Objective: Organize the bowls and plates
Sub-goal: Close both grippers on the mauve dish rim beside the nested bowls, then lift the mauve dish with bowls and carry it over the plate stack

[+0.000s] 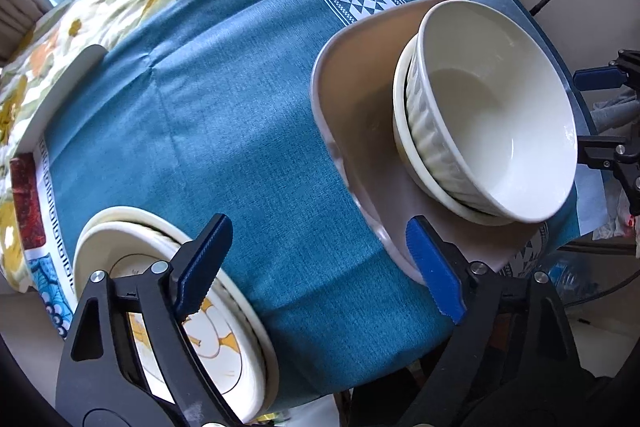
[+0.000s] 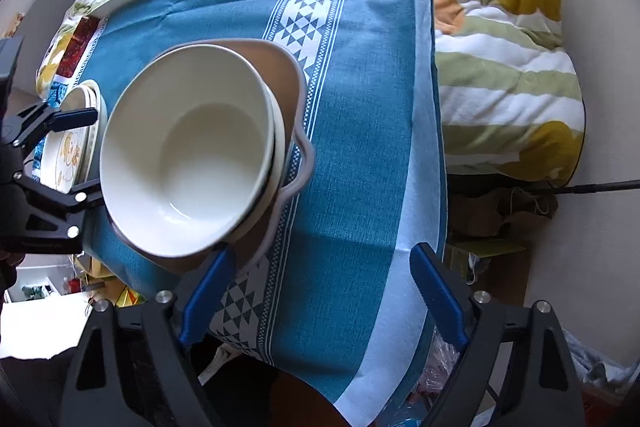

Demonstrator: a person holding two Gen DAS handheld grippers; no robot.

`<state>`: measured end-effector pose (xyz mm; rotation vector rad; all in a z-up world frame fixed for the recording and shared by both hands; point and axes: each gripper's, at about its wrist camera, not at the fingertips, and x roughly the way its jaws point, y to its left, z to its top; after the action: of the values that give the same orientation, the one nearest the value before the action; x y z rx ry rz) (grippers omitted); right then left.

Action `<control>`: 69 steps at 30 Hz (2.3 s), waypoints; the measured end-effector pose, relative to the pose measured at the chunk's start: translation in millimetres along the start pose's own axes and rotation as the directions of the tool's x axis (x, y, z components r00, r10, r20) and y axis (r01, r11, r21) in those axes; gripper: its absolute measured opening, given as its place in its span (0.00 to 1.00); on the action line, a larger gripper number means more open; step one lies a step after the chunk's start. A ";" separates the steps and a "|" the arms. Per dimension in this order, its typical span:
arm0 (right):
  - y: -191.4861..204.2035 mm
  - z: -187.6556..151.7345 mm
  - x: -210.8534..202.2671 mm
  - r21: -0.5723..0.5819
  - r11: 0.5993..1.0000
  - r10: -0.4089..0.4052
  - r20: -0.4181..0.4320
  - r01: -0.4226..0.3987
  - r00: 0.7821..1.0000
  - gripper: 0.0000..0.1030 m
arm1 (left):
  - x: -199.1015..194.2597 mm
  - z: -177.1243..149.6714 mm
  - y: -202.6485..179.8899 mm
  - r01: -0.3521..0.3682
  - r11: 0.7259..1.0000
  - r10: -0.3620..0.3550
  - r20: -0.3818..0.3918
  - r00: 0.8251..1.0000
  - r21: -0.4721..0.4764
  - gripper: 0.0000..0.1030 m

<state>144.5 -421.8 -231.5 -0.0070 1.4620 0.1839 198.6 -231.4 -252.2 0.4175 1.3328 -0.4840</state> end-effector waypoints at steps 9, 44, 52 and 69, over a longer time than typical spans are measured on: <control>-8.1 14.2 9.1 0.141 0.989 0.060 -0.161 -0.037 0.985 0.75 | 9.7 8.3 1.8 0.009 1.000 -0.009 -0.030 1.000 -0.004 0.83; 5.8 37.0 43.2 -0.030 0.986 0.168 0.200 -0.166 0.965 0.22 | 47.3 25.1 -11.0 0.103 0.990 -0.108 0.052 0.993 0.092 0.24; 29.0 34.9 54.4 -0.095 0.984 0.171 0.212 -0.153 0.962 0.07 | 44.4 23.5 16.2 0.134 0.982 -0.122 0.097 0.988 -0.131 0.12; 76.1 50.0 5.7 -0.146 0.984 0.139 0.240 -0.106 0.961 0.08 | -30.7 -0.8 55.6 0.111 0.965 -0.065 0.194 0.979 -0.236 0.10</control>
<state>184.6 -340.3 -223.4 -0.0005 1.1970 0.3698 223.8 -181.9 -221.5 0.1045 1.2160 -0.4142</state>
